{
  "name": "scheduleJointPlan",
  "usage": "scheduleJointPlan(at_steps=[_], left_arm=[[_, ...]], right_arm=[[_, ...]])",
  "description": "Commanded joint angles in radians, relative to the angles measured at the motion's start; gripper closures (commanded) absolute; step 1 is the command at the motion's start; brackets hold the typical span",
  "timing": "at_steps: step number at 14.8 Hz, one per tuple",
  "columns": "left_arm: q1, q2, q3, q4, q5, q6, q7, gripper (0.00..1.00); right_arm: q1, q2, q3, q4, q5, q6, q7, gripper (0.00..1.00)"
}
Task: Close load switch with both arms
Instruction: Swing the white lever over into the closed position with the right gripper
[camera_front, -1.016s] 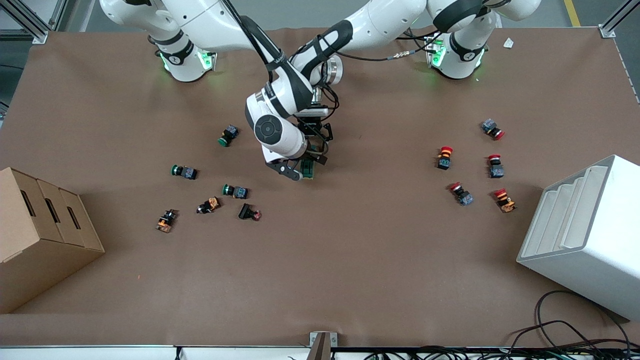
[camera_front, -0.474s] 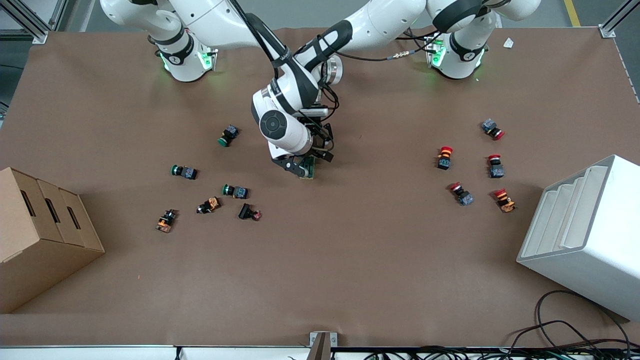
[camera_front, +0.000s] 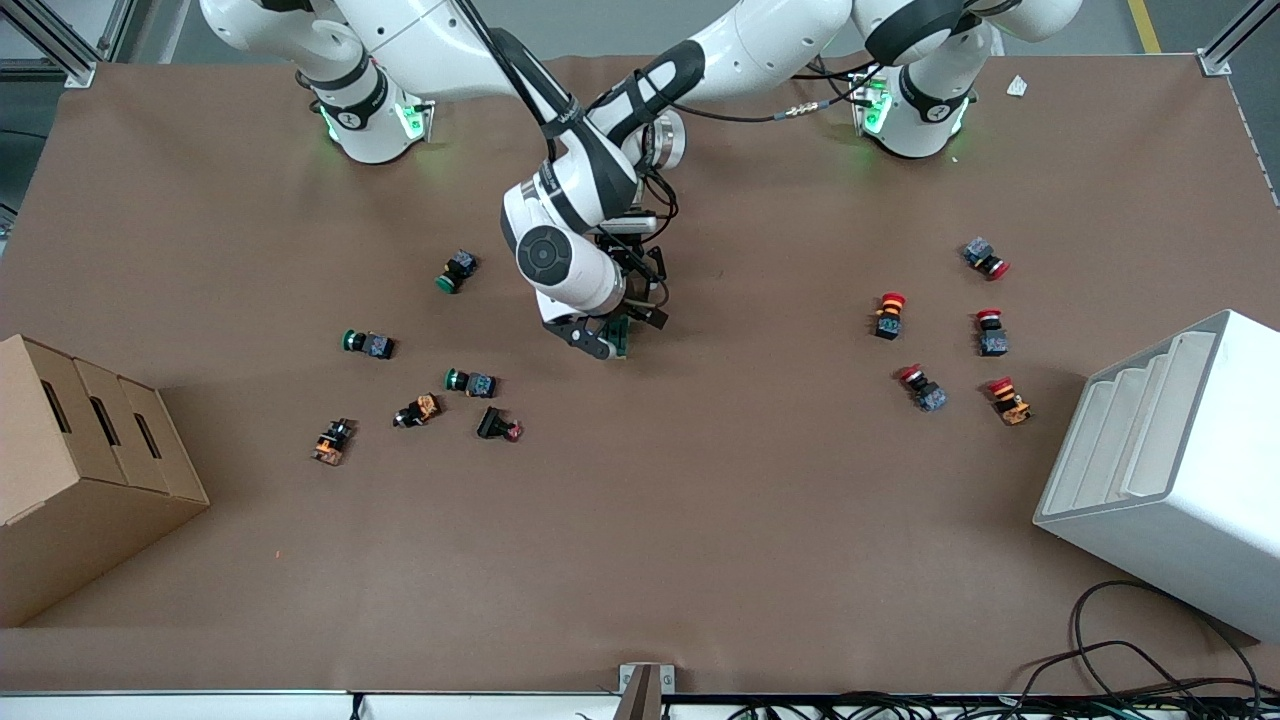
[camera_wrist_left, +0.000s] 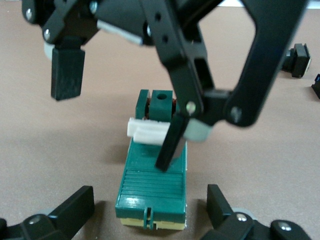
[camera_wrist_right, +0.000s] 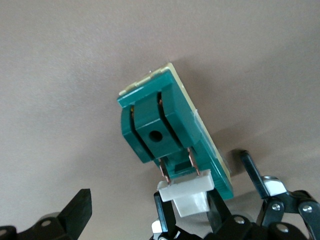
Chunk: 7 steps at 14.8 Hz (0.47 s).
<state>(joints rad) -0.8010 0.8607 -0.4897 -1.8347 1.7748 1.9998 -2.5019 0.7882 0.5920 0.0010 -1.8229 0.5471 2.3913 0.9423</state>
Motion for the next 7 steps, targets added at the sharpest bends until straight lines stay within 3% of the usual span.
scheduleJointPlan(at_steps=[1, 7], left_arm=[[-0.009, 0.035, 0.017, 0.022, 0.015, -0.004, -0.023, 0.00], [-0.007, 0.035, 0.017, 0.023, 0.017, -0.004, -0.021, 0.00]], right_arm=[[-0.040, 0.025, 0.001, 0.076, 0.019, 0.040, -0.011, 0.00], [-0.052, 0.117, -0.001, 0.194, 0.013, 0.042, -0.010, 0.00]])
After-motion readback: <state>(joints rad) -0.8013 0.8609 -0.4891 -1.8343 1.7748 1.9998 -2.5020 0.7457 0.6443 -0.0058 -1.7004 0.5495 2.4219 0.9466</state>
